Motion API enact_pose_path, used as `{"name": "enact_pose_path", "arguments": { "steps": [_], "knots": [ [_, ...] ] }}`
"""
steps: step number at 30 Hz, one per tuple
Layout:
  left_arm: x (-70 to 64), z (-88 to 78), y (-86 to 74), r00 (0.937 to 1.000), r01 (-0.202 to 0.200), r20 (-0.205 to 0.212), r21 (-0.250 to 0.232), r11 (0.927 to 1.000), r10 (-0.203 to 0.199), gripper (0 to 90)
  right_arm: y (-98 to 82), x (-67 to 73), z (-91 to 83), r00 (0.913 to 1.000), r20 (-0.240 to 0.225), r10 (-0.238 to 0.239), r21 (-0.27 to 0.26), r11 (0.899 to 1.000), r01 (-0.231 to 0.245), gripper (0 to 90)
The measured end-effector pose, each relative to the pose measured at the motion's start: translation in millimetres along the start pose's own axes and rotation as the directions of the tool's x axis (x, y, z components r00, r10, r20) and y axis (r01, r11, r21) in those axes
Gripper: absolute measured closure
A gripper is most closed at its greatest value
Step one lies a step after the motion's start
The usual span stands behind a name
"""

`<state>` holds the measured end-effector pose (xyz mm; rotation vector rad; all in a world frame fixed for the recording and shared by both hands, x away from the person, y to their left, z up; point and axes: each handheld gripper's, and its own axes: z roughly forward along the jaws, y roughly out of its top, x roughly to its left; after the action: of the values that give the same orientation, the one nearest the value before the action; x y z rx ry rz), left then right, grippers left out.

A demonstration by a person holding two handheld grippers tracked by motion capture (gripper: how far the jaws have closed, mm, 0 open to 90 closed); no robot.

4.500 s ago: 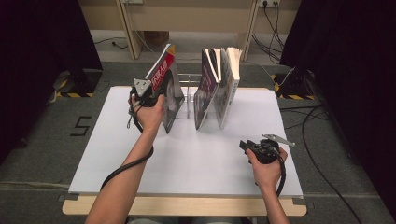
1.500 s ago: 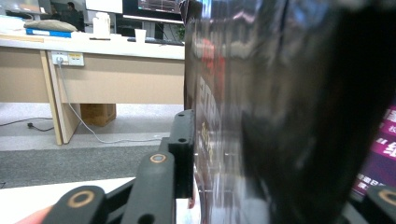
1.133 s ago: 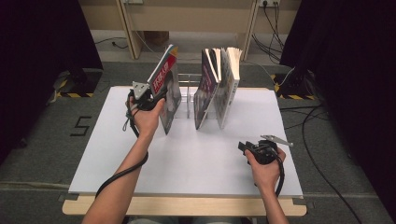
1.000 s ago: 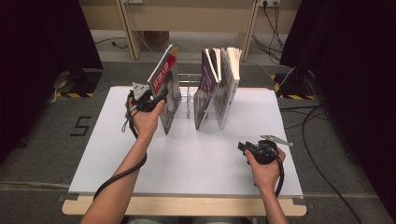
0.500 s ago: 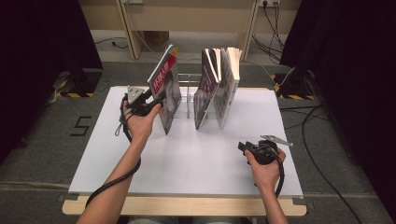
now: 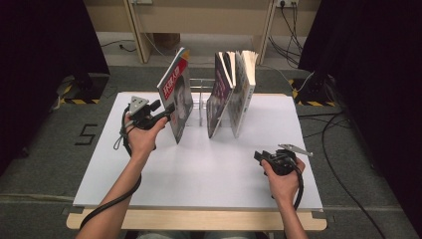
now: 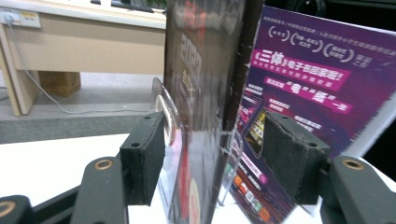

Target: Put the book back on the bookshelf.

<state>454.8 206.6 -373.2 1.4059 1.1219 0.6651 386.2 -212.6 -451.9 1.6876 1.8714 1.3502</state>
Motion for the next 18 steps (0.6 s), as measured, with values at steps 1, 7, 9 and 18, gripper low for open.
{"name": "enact_pose_path", "arguments": {
  "steps": [1, 7, 9, 18],
  "knots": [
    [1.0, -3.5, -0.8, 1.0, -0.001, 0.009, 0.007, 1.0, 0.001, 38.4, 0.3, -0.7, -0.1, 1.0, 0.0, -0.005, -0.003, 1.0, 0.005, 61.4],
    [5.4, -22.0, -9.0, 0.999, -0.014, 0.043, 0.036, 0.9993, 0.013, 36.3, 2.2, -3.1, -3.1, 1.0, -0.001, -0.001, -0.012, 1.0, 0.001, 61.3],
    [7.3, -30.8, -14.1, 0.9986, -0.019, 0.049, 0.04, 0.999, 0.017, 36.1, 2.4, -4.4, -4.1, 1.0, 0.005, 0.002, -0.014, 1.0, -0.002, 61.3],
    [23.5, -61.8, -41.9, 0.9986, 0.009, 0.051, 0.069, 0.9976, -0.013, 35.1, 3.5, -7.8, -7.3, 0.9998, 0.01, 0.017, -0.027, 0.999, -0.017, 61.1]
  ]
}}
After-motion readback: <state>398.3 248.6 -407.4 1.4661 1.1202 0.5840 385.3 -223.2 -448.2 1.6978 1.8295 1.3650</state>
